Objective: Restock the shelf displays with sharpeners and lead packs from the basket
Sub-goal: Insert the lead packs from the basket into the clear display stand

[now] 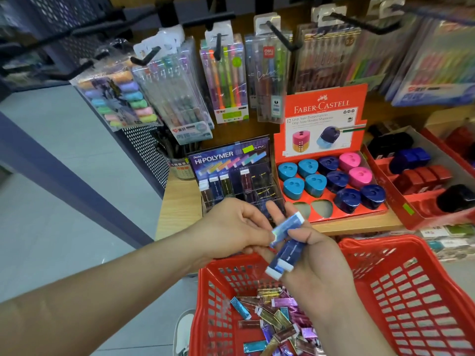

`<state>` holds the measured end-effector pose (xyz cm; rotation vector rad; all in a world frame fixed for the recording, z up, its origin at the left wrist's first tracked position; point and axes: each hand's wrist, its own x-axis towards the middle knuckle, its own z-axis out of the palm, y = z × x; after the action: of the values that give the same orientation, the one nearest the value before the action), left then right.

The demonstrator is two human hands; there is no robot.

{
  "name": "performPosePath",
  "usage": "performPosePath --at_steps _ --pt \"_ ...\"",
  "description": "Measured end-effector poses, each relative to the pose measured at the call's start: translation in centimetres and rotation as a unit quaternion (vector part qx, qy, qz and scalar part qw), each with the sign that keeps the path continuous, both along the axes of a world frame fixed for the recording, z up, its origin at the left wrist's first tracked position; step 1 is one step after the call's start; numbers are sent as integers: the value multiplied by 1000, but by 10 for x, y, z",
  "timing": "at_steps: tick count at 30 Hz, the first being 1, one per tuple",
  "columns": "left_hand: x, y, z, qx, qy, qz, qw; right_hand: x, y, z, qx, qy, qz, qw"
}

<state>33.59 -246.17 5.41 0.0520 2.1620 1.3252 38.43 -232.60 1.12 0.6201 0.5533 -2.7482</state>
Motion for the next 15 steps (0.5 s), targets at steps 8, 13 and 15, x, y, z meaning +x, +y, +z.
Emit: performPosePath --at_steps 8,13,15 --pt "-1 -8 -4 43 0 8 999 0 0 4 283 18 82 956" --pt "-13 -21 7 47 44 7 998 0 0 -2 391 81 97 912" --pt "-21 -26 12 37 67 0 997 0 -1 -3 428 108 112 890"
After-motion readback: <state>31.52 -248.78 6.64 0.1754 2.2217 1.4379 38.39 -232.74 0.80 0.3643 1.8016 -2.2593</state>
